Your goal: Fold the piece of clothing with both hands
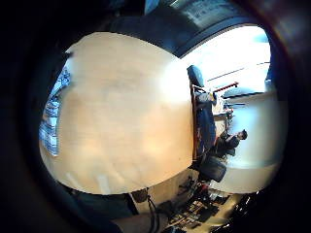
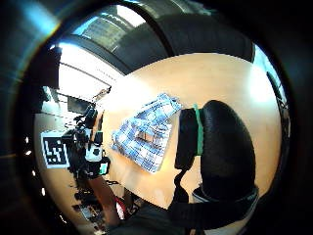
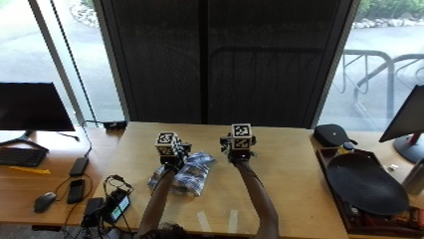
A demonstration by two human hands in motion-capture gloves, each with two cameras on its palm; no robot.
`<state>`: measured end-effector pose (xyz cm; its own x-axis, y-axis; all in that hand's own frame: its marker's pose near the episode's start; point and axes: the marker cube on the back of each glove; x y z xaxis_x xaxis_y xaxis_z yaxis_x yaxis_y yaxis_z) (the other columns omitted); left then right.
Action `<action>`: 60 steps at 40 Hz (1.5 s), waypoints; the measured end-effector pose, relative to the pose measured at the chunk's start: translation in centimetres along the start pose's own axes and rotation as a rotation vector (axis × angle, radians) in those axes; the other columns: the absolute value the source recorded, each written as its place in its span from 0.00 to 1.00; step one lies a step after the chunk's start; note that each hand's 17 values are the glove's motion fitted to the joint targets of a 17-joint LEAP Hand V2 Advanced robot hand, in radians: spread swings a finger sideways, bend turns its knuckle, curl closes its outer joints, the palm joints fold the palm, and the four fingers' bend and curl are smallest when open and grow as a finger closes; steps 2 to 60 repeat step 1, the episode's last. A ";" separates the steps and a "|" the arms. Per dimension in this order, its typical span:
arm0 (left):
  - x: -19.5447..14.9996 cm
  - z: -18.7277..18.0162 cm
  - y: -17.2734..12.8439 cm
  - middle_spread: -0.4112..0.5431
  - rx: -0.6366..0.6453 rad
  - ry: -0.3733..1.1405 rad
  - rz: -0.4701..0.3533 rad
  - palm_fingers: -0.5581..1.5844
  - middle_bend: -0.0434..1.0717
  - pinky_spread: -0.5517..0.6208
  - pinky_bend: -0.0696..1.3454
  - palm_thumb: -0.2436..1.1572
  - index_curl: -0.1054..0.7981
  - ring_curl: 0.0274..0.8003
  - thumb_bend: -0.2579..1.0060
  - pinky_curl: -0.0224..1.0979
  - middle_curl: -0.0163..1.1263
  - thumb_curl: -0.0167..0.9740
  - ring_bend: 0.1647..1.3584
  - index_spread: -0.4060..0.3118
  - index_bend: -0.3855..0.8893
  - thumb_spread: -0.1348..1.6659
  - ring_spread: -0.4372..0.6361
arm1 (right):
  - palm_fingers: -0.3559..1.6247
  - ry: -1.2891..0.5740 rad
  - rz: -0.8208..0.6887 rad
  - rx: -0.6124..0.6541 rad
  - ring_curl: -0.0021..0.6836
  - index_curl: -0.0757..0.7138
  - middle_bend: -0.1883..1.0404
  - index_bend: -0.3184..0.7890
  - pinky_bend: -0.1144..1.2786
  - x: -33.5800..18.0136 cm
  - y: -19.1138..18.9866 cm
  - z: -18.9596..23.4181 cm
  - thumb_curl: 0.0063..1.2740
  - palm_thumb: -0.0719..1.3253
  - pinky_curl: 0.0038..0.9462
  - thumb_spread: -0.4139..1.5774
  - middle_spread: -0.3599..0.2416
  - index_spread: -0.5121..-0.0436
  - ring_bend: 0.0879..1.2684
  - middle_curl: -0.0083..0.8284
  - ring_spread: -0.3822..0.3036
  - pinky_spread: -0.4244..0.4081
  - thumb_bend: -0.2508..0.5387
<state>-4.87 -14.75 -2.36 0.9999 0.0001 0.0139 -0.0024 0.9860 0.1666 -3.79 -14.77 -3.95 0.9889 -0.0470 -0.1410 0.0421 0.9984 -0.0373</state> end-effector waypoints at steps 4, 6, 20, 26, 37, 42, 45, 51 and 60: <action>0.5 0.4 0.4 0.49 -0.047 0.033 0.004 0.39 0.20 0.78 0.29 0.45 0.56 0.38 0.37 0.34 0.33 0.31 0.24 0.38 0.43 0.94 0.71 | 0.25 0.002 0.002 0.003 0.49 0.50 0.28 0.44 0.53 0.1 0.0 0.0 0.33 0.39 0.37 0.91 0.46 0.27 0.09 0.34 0.74 0.86 0.31; 0.5 0.4 0.4 0.49 -0.047 0.033 0.004 0.39 0.20 0.78 0.29 0.45 0.56 0.38 0.37 0.34 0.33 0.31 0.24 0.38 0.43 0.94 0.71 | 0.25 0.002 0.002 0.003 0.49 0.50 0.28 0.44 0.53 0.1 0.0 0.0 0.33 0.39 0.37 0.91 0.46 0.27 0.09 0.34 0.74 0.86 0.31; 0.5 0.4 0.4 0.49 -0.047 0.033 0.004 0.39 0.20 0.78 0.29 0.45 0.56 0.38 0.37 0.34 0.33 0.31 0.24 0.38 0.43 0.94 0.71 | 0.25 0.002 0.002 0.003 0.49 0.50 0.28 0.44 0.53 0.1 0.0 0.0 0.33 0.39 0.37 0.91 0.46 0.27 0.09 0.34 0.74 0.86 0.31; 0.5 0.4 0.4 0.49 -0.047 0.033 0.004 0.39 0.20 0.78 0.29 0.45 0.56 0.38 0.37 0.34 0.33 0.31 0.24 0.38 0.43 0.94 0.71 | 0.25 0.002 0.002 0.003 0.49 0.50 0.28 0.44 0.53 0.1 0.0 0.0 0.33 0.39 0.37 0.91 0.46 0.27 0.09 0.34 0.74 0.86 0.31; 0.5 0.4 0.4 0.49 -0.047 0.033 0.004 0.39 0.20 0.78 0.29 0.45 0.56 0.38 0.37 0.34 0.33 0.31 0.24 0.38 0.43 0.94 0.71 | 0.25 0.002 0.002 0.003 0.49 0.50 0.28 0.44 0.53 0.1 0.0 0.0 0.33 0.39 0.37 0.91 0.46 0.27 0.09 0.34 0.74 0.86 0.31; 0.5 0.4 0.4 0.49 -0.047 0.033 0.004 0.39 0.20 0.78 0.29 0.45 0.56 0.38 0.37 0.34 0.33 0.31 0.24 0.38 0.43 0.94 0.71 | 0.25 0.002 0.002 0.003 0.49 0.50 0.28 0.44 0.53 0.1 0.0 0.0 0.33 0.39 0.37 0.91 0.46 0.27 0.09 0.34 0.74 0.86 0.31; 0.5 0.4 0.4 0.49 -0.047 0.033 0.004 0.39 0.20 0.78 0.29 0.45 0.56 0.38 0.37 0.34 0.33 0.31 0.24 0.38 0.43 0.94 0.71 | 0.25 0.002 0.002 0.003 0.49 0.50 0.28 0.44 0.53 0.1 0.0 0.0 0.33 0.39 0.37 0.91 0.46 0.27 0.09 0.34 0.74 0.86 0.31; 0.5 0.4 0.4 0.49 -0.047 0.033 0.004 0.39 0.20 0.78 0.29 0.45 0.56 0.38 0.37 0.34 0.33 0.31 0.24 0.38 0.43 0.94 0.71 | 0.25 0.002 0.002 0.003 0.49 0.50 0.28 0.44 0.53 0.1 0.0 0.0 0.33 0.39 0.37 0.91 0.46 0.27 0.09 0.34 0.74 0.86 0.31; 0.5 0.4 0.4 0.49 -0.047 0.033 0.004 0.39 0.20 0.78 0.29 0.45 0.56 0.38 0.37 0.34 0.33 0.31 0.24 0.38 0.43 0.94 0.71 | 0.25 0.002 0.002 0.003 0.49 0.50 0.28 0.44 0.53 0.1 0.0 0.0 0.33 0.39 0.37 0.91 0.46 0.27 0.09 0.34 0.74 0.86 0.31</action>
